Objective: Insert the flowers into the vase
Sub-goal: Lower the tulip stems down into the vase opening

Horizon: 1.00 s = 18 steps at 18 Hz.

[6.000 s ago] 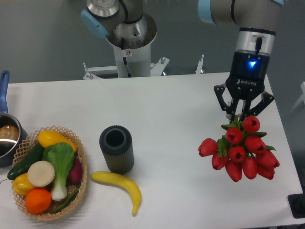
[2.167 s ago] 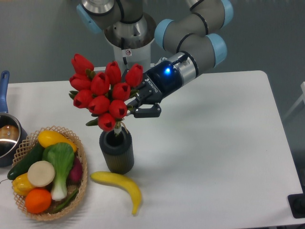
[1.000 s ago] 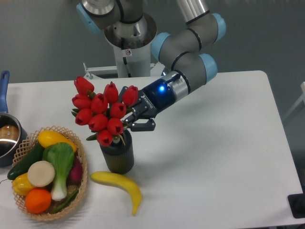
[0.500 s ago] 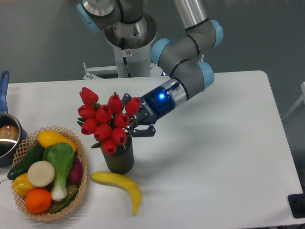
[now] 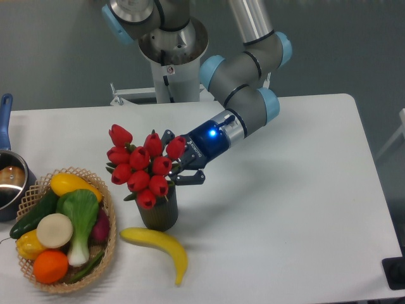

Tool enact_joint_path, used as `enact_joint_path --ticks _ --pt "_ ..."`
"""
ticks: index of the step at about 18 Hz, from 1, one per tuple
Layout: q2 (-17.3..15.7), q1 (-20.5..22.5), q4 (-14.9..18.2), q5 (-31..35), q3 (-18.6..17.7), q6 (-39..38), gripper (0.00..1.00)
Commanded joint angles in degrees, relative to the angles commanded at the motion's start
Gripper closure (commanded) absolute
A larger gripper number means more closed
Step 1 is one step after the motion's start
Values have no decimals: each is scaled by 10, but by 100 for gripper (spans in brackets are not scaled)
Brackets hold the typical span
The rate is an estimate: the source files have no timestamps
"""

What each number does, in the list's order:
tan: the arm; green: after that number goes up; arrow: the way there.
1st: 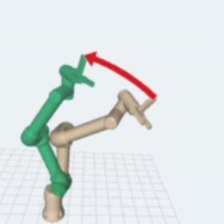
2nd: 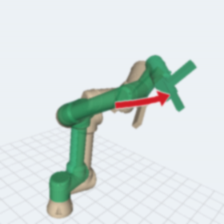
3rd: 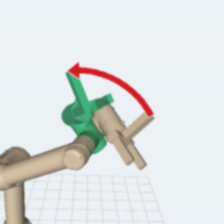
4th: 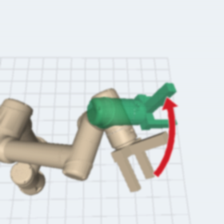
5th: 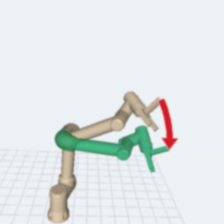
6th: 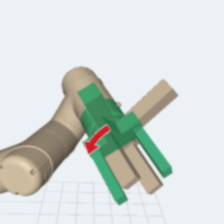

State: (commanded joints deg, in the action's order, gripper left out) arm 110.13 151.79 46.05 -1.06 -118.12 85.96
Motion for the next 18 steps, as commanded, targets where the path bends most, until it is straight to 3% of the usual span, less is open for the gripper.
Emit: enact_joint_path --ticks 18 --pt "26 -3 -4 8 -5 31 70"
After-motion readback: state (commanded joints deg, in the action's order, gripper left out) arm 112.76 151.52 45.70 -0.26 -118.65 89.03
